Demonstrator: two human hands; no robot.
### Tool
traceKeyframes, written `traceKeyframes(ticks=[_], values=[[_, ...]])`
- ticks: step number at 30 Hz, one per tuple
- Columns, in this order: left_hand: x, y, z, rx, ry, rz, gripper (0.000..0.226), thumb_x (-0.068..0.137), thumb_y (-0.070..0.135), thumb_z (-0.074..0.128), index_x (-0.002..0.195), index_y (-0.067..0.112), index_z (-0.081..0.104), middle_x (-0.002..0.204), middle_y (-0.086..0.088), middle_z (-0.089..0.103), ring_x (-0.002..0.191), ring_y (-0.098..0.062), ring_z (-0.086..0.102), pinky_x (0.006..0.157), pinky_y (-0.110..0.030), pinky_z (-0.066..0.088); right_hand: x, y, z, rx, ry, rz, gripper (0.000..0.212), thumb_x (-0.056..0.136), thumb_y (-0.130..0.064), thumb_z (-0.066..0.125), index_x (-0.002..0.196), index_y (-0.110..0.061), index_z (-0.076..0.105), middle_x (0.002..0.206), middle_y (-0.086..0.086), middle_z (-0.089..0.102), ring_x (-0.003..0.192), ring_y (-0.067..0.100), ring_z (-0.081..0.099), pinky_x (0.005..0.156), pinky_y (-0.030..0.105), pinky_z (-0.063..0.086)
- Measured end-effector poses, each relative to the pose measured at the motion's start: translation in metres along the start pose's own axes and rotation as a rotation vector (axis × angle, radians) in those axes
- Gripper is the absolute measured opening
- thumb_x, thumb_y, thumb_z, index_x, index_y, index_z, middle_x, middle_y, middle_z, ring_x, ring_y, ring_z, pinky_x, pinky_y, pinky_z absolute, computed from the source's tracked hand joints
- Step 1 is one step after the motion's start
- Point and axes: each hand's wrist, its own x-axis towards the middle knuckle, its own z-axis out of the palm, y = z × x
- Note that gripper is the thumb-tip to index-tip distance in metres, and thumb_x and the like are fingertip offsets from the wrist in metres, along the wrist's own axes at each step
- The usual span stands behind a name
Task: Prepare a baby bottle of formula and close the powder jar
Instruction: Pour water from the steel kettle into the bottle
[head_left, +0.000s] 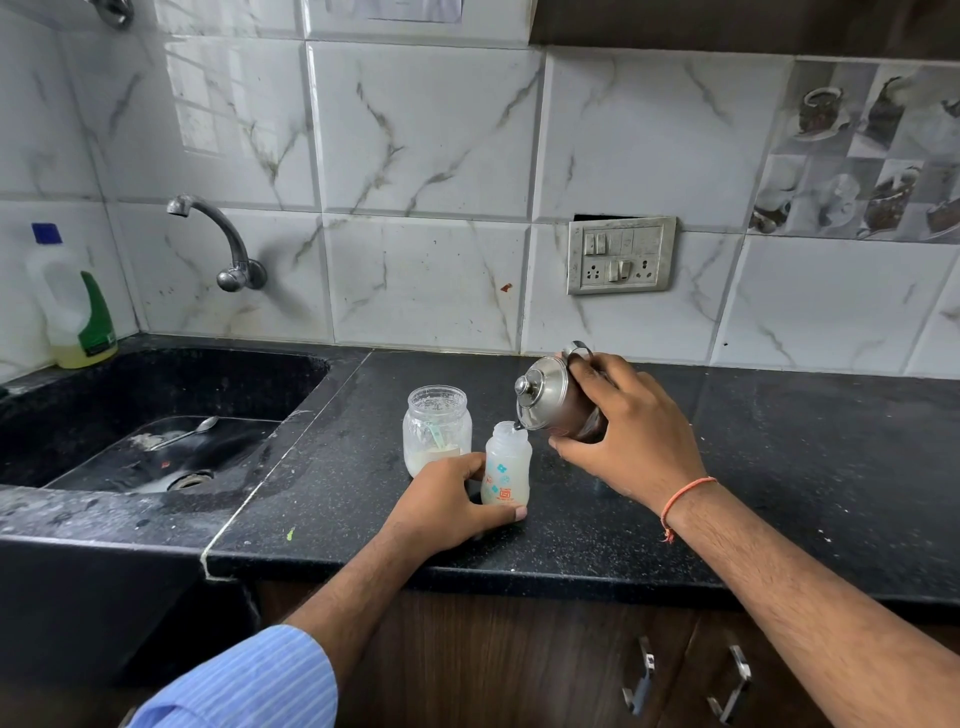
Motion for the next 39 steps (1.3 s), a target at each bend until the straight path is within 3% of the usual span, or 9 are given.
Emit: traceKeyframes(ticks=[6,14,20,25,31,35,39], values=[[0.001,0.0,0.0,-0.001,-0.004,0.0,0.037,0.081,0.042,0.098,0.086,0.036,0.061,0.078,0.018,0.068,0.053,0.009,0.059,0.052,-0.008,0.042,-0.001,0.001,0.002,0.021,-0.005,0.025,0.092,0.072,-0.058,0.089,0.15,-0.024,0.055,0.142,-0.004,0.057,0.112,0.031,0.062,0.092,0.047,0.06],[0.002,-0.003,0.0,0.021,-0.007,-0.012,0.037,0.079,0.049,0.097,0.092,0.039,0.064,0.092,0.018,0.075,0.068,0.015,0.065,0.058,-0.007,0.044,-0.001,0.003,0.004,0.021,0.001,0.016,0.092,0.072,-0.057,0.089,0.15,-0.024,0.054,0.142,-0.003,0.056,0.113,0.031,0.061,0.094,0.047,0.06],[0.003,-0.004,0.001,0.021,-0.005,-0.017,0.039,0.08,0.047,0.097,0.087,0.038,0.06,0.086,0.019,0.07,0.066,0.018,0.061,0.057,-0.007,0.043,-0.003,0.004,0.008,0.043,0.012,0.045,0.093,0.072,-0.058,0.089,0.15,-0.023,0.055,0.144,-0.005,0.056,0.114,0.03,0.062,0.094,0.044,0.058],[0.004,-0.004,0.002,0.018,-0.006,-0.008,0.04,0.081,0.045,0.097,0.084,0.038,0.057,0.082,0.021,0.065,0.066,0.023,0.058,0.058,-0.004,0.043,-0.011,0.005,0.019,0.169,0.025,0.163,0.096,0.071,-0.057,0.09,0.152,-0.022,0.054,0.145,-0.006,0.056,0.119,0.028,0.062,0.099,0.042,0.057],[0.004,-0.007,0.002,0.009,-0.006,0.002,0.038,0.08,0.049,0.097,0.098,0.038,0.065,0.093,0.021,0.074,0.071,0.019,0.064,0.06,-0.006,0.045,-0.021,0.002,0.034,0.422,0.053,0.355,0.099,0.065,-0.051,0.098,0.15,-0.025,0.057,0.132,-0.01,0.062,0.114,0.013,0.063,0.096,0.034,0.056],[0.004,-0.008,0.002,0.013,0.0,0.002,0.038,0.08,0.05,0.097,0.1,0.037,0.066,0.091,0.019,0.075,0.07,0.015,0.066,0.059,-0.008,0.047,-0.03,-0.004,0.048,0.663,0.049,0.527,0.102,0.06,-0.05,0.1,0.151,-0.034,0.055,0.137,-0.017,0.064,0.123,0.006,0.062,0.104,0.031,0.052],[0.005,-0.009,0.003,-0.002,0.011,0.002,0.038,0.08,0.048,0.098,0.101,0.037,0.069,0.089,0.017,0.076,0.065,0.01,0.067,0.058,-0.009,0.047,-0.035,-0.014,0.061,0.758,0.098,0.684,0.107,0.063,-0.049,0.1,0.156,-0.034,0.05,0.139,-0.015,0.064,0.124,0.008,0.062,0.102,0.027,0.048]])
